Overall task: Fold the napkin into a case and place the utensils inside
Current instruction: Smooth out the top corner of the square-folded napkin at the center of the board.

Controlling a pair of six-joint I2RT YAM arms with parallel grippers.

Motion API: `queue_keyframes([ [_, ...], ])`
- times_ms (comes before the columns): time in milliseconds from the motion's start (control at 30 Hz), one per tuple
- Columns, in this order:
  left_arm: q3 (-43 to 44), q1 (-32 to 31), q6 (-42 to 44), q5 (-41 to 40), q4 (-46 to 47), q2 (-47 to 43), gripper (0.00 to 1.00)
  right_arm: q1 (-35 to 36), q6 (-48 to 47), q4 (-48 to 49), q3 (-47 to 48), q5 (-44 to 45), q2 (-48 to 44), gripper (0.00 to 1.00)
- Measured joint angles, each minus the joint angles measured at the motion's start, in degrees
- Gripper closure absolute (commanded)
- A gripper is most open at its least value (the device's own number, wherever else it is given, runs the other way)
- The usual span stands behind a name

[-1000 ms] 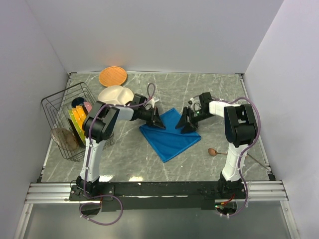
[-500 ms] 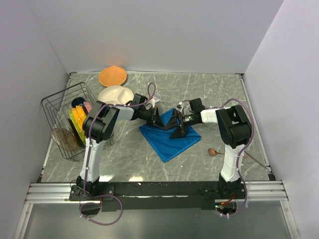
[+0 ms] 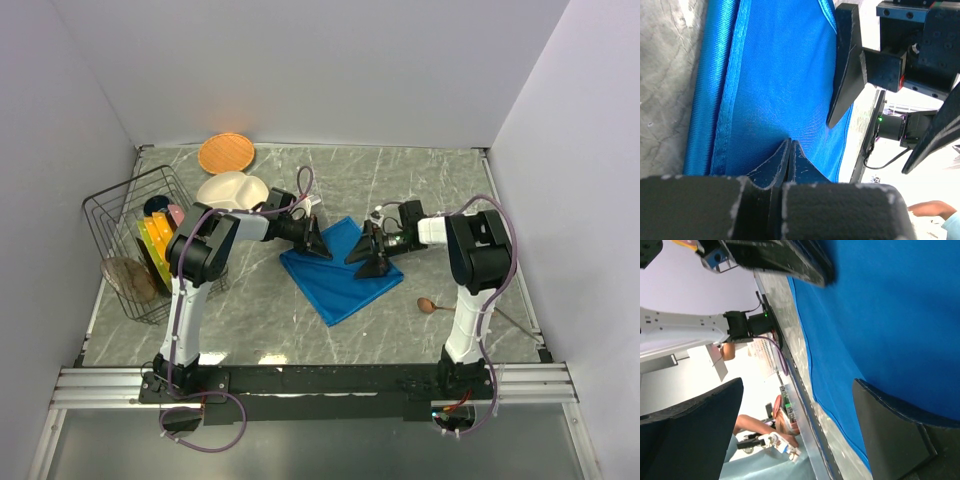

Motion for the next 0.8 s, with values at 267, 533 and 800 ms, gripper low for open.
queue_keyframes([
  [267,0.11,0.37,-0.04,0.50,-0.07,0.26,0.99,-5.44,-11.45,-11.02,0.02,-1.42,0.00,0.01],
  [533,0.15,0.63,-0.04,1.40,0.00,0.39,0.91,-7.98,-17.14,-18.40,0.90,-0.87,0.04,0.08],
  [800,4.96,-0.20,5.03,0.63,-4.46,-0.92,0.48,-6.43,-17.49,-24.26,8.44,3.54,-2.80,0.28],
])
